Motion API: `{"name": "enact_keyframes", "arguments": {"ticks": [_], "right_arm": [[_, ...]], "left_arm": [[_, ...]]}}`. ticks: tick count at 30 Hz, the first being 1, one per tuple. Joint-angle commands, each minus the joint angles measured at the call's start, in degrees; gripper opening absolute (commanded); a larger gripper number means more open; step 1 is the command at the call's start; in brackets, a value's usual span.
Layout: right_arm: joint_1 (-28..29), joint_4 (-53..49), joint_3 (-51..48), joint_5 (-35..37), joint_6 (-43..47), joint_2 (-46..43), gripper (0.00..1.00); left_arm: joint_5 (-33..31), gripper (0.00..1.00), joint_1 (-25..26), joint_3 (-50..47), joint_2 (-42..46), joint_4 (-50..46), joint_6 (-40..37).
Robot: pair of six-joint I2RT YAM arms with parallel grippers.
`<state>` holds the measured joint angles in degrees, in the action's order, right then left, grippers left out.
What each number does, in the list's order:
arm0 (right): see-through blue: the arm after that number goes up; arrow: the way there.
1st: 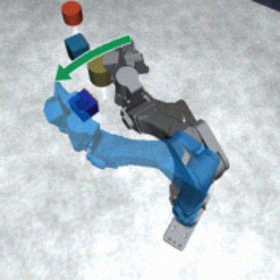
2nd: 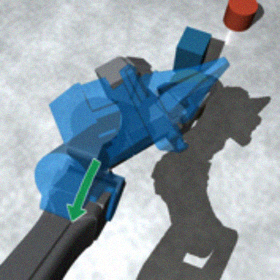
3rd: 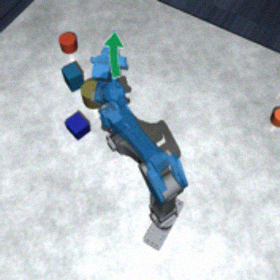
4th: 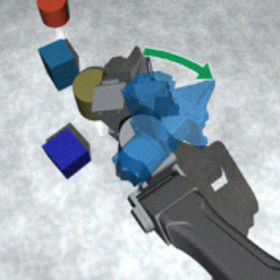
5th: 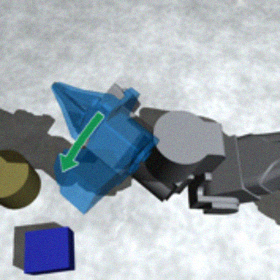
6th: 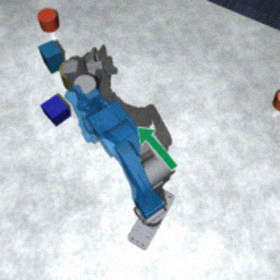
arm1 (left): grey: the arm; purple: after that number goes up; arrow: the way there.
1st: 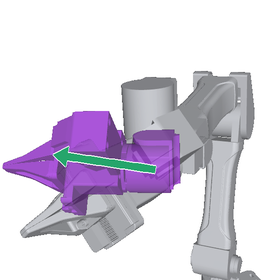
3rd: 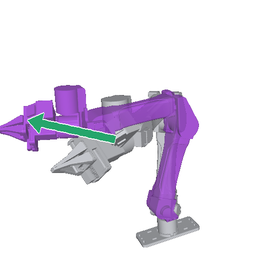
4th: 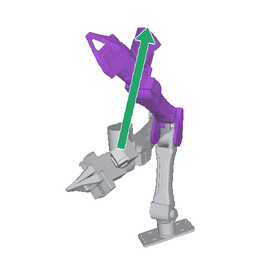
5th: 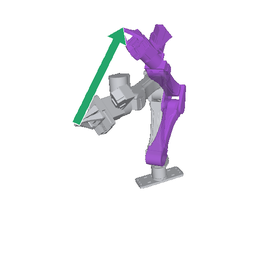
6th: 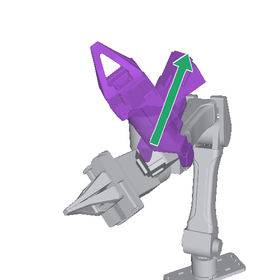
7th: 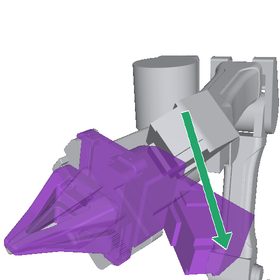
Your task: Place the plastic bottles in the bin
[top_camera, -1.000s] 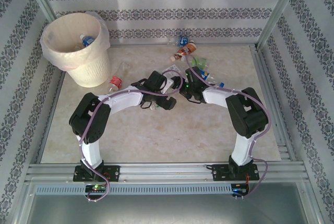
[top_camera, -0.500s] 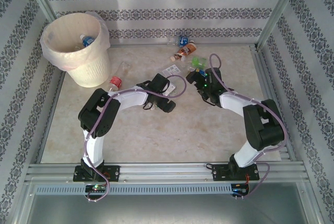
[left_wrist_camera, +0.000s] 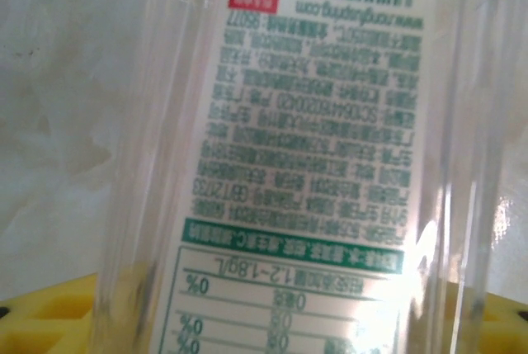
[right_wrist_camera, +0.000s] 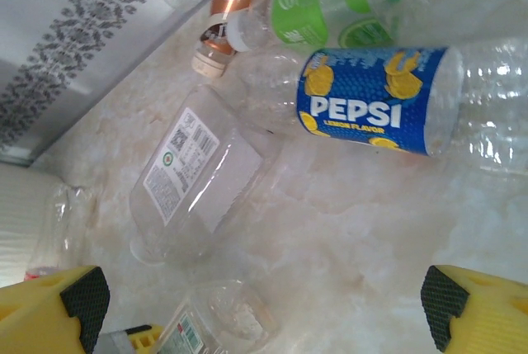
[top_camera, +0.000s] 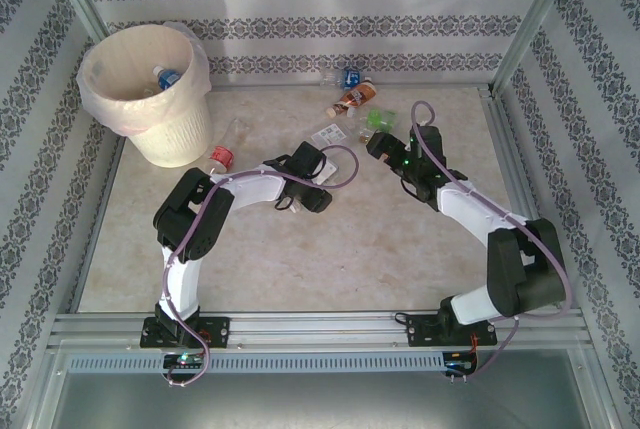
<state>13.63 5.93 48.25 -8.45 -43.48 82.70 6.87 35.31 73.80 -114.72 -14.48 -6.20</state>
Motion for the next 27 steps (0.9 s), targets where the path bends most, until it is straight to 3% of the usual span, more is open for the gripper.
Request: {"name": "enact_keyframes", "arguments": {"ticks": [1,5,12,17,22,27], "right_arm": [[0.2,-0.5,2.4,-1.8,8.7,-3.2,0.98],[1.2,2.0,2.4,-3.4,13.8,-5.1,0.98],[3.8,3.2,6.1,-8.3,25.4,-5.0,0.98],[9.2,7.3,6.7,-7.3,33.9,-4.5,0.98],[13.4,7.8,8.6,-9.2,36.0,-2.8,0.98],[15.2,8.0,10.7,-14.3,35.8,-0.8,0.98]], "left_arm": [[0.9,0.57,0.2,-0.3,2.2,1.1,1.4],[2.0,0.49,-0.8,-0.5,3.4,0.9,4.1],[7.9,0.46,-4.3,-2.7,10.0,3.5,10.4],[13.5,0.46,-8.8,-6.3,16.4,9.4,16.4],[17.9,0.47,-14.4,-9.0,21.8,15.4,23.4],[15.5,0.46,-18.3,-7.6,25.4,16.9,26.6]]}}
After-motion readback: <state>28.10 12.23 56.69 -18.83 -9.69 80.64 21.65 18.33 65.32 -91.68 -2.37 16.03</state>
